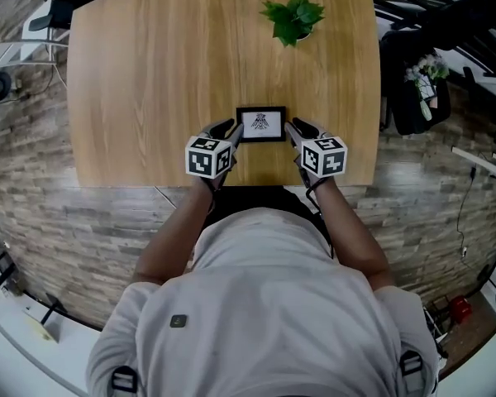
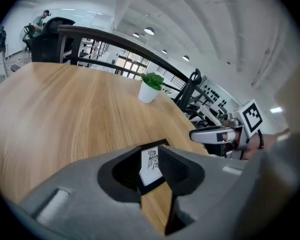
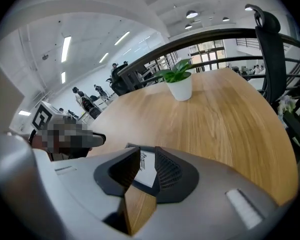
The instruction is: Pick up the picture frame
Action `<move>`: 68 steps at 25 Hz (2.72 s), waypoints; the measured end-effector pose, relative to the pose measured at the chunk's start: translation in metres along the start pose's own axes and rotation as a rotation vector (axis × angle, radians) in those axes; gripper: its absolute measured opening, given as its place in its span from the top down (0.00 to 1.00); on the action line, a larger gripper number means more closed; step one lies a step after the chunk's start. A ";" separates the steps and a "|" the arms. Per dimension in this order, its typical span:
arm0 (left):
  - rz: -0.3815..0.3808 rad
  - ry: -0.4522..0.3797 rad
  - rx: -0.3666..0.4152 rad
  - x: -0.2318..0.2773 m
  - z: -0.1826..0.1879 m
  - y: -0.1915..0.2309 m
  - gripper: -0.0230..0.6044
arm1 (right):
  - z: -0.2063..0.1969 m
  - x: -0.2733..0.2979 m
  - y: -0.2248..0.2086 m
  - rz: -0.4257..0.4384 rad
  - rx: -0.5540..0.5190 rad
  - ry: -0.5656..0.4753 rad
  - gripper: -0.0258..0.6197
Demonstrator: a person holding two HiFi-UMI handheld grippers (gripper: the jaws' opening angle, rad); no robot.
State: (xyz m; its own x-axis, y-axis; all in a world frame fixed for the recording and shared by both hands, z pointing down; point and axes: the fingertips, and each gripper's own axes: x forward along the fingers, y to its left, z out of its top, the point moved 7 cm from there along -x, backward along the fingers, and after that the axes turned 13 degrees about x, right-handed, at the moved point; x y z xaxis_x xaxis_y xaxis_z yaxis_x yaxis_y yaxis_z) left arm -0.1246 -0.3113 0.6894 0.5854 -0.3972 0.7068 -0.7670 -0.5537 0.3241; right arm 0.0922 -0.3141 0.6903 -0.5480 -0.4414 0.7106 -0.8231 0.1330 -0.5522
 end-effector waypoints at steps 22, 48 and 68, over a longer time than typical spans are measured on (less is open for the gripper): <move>-0.002 0.203 -0.098 0.070 -0.047 0.030 0.76 | -0.038 0.072 -0.038 -0.147 0.057 0.181 0.78; 0.116 -0.003 -0.009 0.015 -0.007 -0.028 0.83 | -0.019 -0.008 -0.007 -0.109 -0.038 -0.046 0.82; 0.283 -0.281 0.111 -0.074 0.055 -0.135 0.83 | 0.016 -0.137 0.028 0.026 -0.184 -0.288 0.82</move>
State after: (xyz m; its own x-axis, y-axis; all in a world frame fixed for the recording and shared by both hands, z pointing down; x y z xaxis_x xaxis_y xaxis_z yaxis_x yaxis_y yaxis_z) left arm -0.0499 -0.2475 0.5594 0.4164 -0.7209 0.5540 -0.8839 -0.4637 0.0609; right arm 0.1466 -0.2643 0.5708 -0.5263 -0.6646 0.5303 -0.8368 0.2941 -0.4619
